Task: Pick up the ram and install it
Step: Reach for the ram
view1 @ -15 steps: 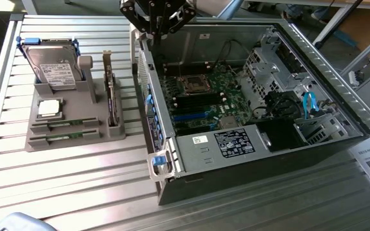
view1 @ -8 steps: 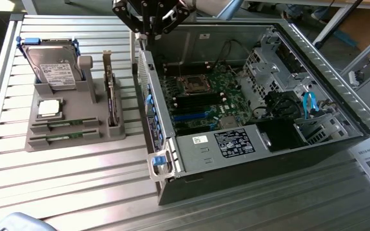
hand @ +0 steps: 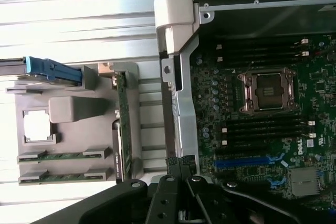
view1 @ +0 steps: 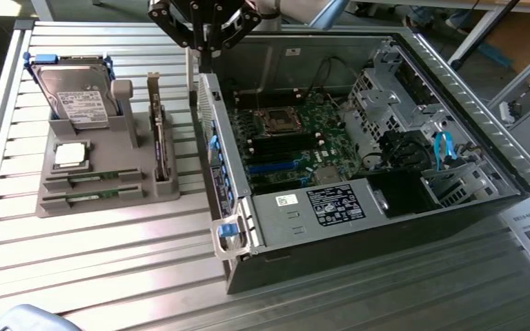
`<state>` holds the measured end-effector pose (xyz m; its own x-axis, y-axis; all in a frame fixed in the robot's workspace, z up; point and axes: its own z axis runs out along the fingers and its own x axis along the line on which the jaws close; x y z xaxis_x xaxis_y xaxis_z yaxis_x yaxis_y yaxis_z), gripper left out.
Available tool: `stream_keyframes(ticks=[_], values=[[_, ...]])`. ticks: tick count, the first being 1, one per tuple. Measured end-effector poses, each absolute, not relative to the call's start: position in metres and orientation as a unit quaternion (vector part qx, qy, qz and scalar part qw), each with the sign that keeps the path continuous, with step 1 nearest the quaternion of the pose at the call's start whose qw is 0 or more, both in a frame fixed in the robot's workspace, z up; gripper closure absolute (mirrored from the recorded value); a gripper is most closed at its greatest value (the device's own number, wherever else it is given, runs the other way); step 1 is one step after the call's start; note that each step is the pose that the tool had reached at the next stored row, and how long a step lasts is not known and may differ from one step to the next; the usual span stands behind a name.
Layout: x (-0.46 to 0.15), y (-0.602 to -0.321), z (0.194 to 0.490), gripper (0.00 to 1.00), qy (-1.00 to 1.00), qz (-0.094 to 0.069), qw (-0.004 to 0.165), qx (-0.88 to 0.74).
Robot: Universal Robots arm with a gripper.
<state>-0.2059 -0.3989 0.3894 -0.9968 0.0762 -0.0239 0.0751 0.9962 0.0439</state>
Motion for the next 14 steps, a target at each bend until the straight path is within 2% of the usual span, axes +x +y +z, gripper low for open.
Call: stream_keyframes(ticks=[14], values=[[-0.230,-0.399,0.388,0.90,0.999,0.021,0.013,0.038]])
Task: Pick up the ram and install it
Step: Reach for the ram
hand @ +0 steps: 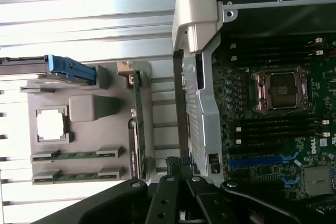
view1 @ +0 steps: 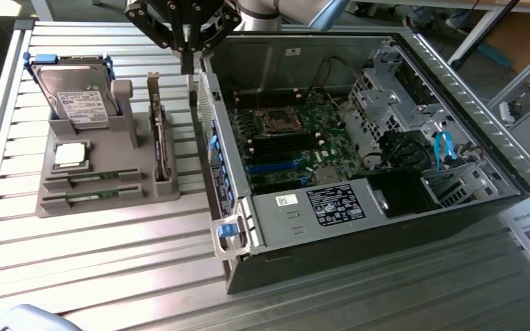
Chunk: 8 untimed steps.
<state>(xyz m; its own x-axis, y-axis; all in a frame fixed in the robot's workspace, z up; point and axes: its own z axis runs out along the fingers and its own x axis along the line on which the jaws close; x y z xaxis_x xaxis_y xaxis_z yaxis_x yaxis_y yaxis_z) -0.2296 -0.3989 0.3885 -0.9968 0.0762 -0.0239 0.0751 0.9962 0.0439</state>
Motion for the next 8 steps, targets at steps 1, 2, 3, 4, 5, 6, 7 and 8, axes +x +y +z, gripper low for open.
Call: stream_keyframes(ticks=[1,2,3,4,5,6,7,8], values=[[-0.231,-0.399,0.388,0.90,0.999,0.021,0.013,0.038],[-0.233,-0.399,0.388,0.90,0.999,0.021,0.013,0.038],[-0.235,-0.399,0.388,0.90,0.999,0.021,0.013,0.038],[-0.237,-0.399,0.388,0.90,0.999,0.021,0.013,0.038],[-0.239,-0.399,0.388,0.90,0.999,0.021,0.013,0.038],[-0.240,-0.399,0.388,0.90,0.999,0.021,0.013,0.038],[-0.242,-0.399,0.388,0.90,0.999,0.021,0.013,0.038],[-0.244,-0.399,0.388,0.90,0.999,0.021,0.013,0.038]])
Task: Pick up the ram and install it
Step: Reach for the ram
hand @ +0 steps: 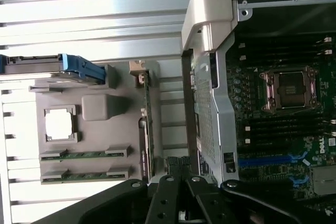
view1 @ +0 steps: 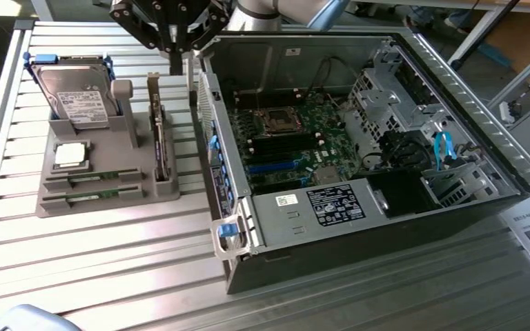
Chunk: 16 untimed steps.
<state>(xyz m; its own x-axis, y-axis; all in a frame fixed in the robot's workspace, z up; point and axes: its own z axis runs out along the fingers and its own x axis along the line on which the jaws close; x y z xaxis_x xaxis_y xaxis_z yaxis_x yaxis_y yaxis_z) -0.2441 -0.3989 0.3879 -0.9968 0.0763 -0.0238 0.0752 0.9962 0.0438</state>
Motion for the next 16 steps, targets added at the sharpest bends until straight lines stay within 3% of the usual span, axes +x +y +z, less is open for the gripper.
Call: stream_keyframes(ticks=[16], values=[[-0.270,-0.399,0.387,0.90,0.999,0.021,0.013,0.038]])
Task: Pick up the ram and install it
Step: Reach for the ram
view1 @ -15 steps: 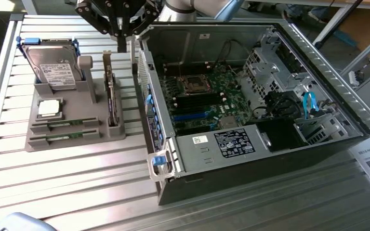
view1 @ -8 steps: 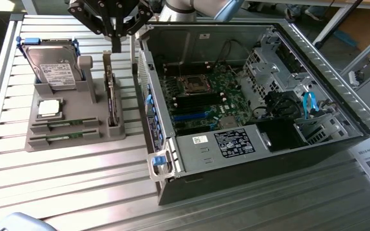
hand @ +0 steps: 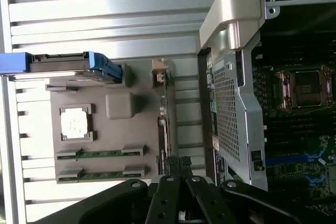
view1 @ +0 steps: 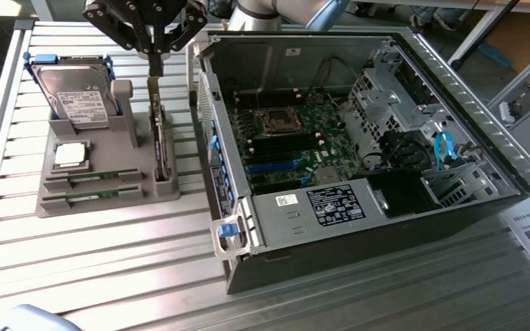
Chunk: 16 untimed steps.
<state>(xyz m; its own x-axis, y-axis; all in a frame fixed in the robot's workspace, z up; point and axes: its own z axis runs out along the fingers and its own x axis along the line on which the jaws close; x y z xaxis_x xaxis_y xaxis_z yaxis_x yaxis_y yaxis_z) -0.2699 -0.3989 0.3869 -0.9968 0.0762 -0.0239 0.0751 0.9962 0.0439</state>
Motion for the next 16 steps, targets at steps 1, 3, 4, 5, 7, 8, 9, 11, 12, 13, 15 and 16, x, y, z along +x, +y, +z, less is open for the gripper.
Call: stream_keyframes(ticks=[1,3,4,5,7,8,9,11,12,13,15,16], values=[[-0.271,-0.399,0.387,0.90,0.999,0.022,0.013,0.038],[-0.274,-0.399,0.387,0.90,0.999,0.022,0.013,0.038],[-0.276,-0.399,0.387,0.90,0.999,0.021,0.013,0.038],[-0.277,-0.399,0.387,0.90,0.999,0.021,0.013,0.038],[-0.280,-0.399,0.386,0.90,0.999,0.021,0.013,0.038],[-0.282,-0.399,0.386,0.90,0.999,0.021,0.013,0.038],[-0.283,-0.399,0.386,0.90,0.999,0.022,0.013,0.038],[-0.286,-0.399,0.386,0.90,0.999,0.022,0.013,0.038],[-0.288,-0.399,0.386,0.90,0.999,0.021,0.013,0.038],[-0.290,-0.399,0.386,0.90,0.999,0.021,0.013,0.038],[-0.293,-0.399,0.386,0.90,0.999,0.021,0.013,0.038],[-0.294,-0.399,0.386,0.90,0.999,0.021,0.013,0.038]])
